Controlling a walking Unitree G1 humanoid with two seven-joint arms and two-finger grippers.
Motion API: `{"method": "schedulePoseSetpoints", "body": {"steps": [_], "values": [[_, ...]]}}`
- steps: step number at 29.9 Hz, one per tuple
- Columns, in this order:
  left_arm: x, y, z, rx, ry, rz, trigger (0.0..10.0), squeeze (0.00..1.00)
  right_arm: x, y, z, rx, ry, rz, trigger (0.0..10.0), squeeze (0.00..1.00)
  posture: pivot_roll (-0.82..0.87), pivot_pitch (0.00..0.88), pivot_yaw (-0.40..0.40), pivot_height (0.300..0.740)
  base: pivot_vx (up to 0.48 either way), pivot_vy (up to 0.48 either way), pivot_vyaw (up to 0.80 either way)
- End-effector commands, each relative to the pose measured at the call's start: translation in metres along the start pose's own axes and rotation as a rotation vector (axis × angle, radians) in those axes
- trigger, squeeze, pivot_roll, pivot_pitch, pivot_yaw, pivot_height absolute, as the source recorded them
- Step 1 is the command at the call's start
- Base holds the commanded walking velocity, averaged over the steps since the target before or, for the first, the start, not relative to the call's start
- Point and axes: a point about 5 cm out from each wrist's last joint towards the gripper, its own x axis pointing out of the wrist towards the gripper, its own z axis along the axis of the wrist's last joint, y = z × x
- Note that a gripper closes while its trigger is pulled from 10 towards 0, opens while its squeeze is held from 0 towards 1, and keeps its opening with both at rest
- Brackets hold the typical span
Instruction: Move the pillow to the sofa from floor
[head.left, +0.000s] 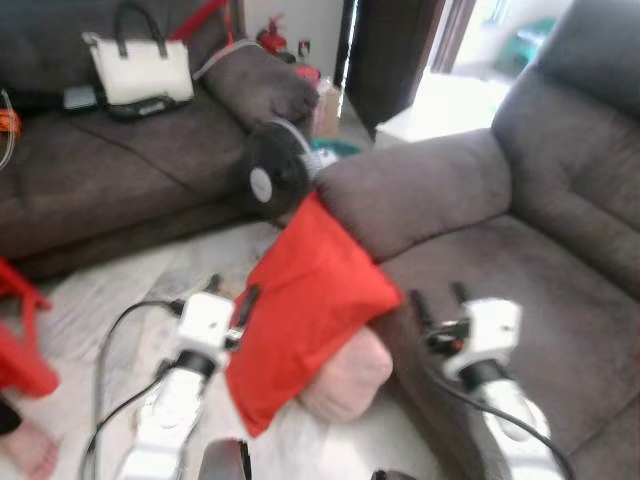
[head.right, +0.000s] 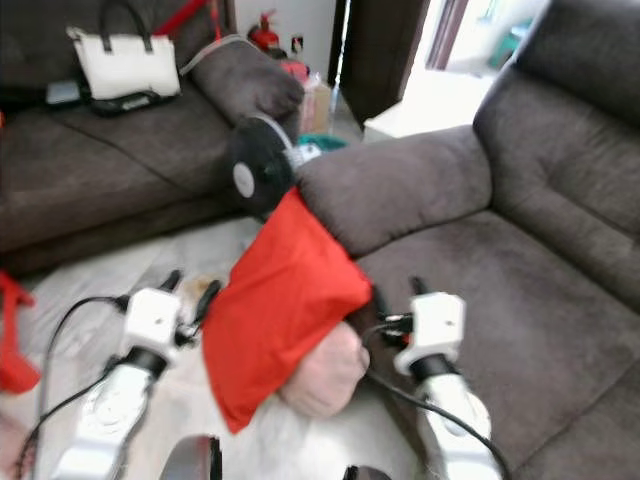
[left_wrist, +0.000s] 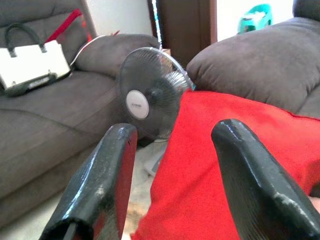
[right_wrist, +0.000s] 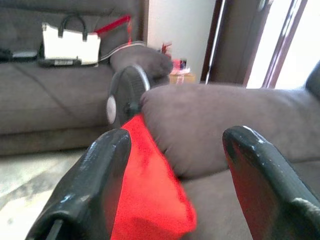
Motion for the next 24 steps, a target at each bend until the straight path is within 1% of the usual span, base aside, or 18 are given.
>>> {"method": "schedulePoseSetpoints", "body": {"steps": [1,4,11,14,18,19,20,24], "values": [[0.0033,-0.0123,0.0049,-0.027,-0.024,-0.034,10.0,0.0,-0.0078,-0.0115,-0.0064,-0.027,0.04,-0.03,10.0,0.0,0.14,0.0,-0.091,0.596,0.319,0.0,0.8],[0.0035,-0.0125,0.0049,-0.027,-0.024,-0.033,10.0,0.0,-0.0077,-0.011,-0.0074,-0.028,0.046,-0.026,10.0,0.0,0.14,0.0,-0.091,0.596,0.321,0.0,0.8],[0.0035,-0.0121,0.0046,-0.025,-0.023,-0.035,10.0,0.0,-0.0073,-0.011,-0.0081,-0.022,0.049,-0.026,10.0,0.0,0.14,0.0,-0.092,0.596,0.318,0.0,0.0],[0.0036,-0.0126,0.0047,-0.025,-0.024,-0.036,10.0,0.0,-0.0078,-0.011,-0.0079,-0.04,0.051,-0.014,10.0,0.0,0.14,0.0,-0.092,0.596,0.319,0.0,0.0],[0.0033,-0.0123,0.0044,-0.025,-0.023,-0.038,10.0,0.0,-0.0078,-0.0103,-0.0083,-0.038,0.051,-0.011,10.0,0.0,0.14,0.0,-0.091,0.596,0.319,0.0,0.8],[0.0033,-0.0121,0.0043,-0.024,-0.022,-0.038,10.0,0.0,-0.0078,-0.0102,-0.0091,-0.02,0.054,-0.018,10.0,0.0,0.14,0.0,-0.091,0.596,0.0,0.0,0.0],[0.0033,-0.012,0.0042,-0.024,-0.022,-0.039,10.0,0.0,-0.0078,-0.0103,-0.0091,-0.02,0.054,-0.02,10.0,0.0,0.14,0.0,-0.091,0.596,0.0,0.0,0.0],[0.0034,-0.0119,0.0041,-0.023,-0.021,-0.04,10.0,0.0,-0.0075,-0.0107,-0.0089,-0.024,0.054,-0.02,10.0,0.0,0.14,0.0,-0.09,0.596,0.319,0.0,0.0]]}}
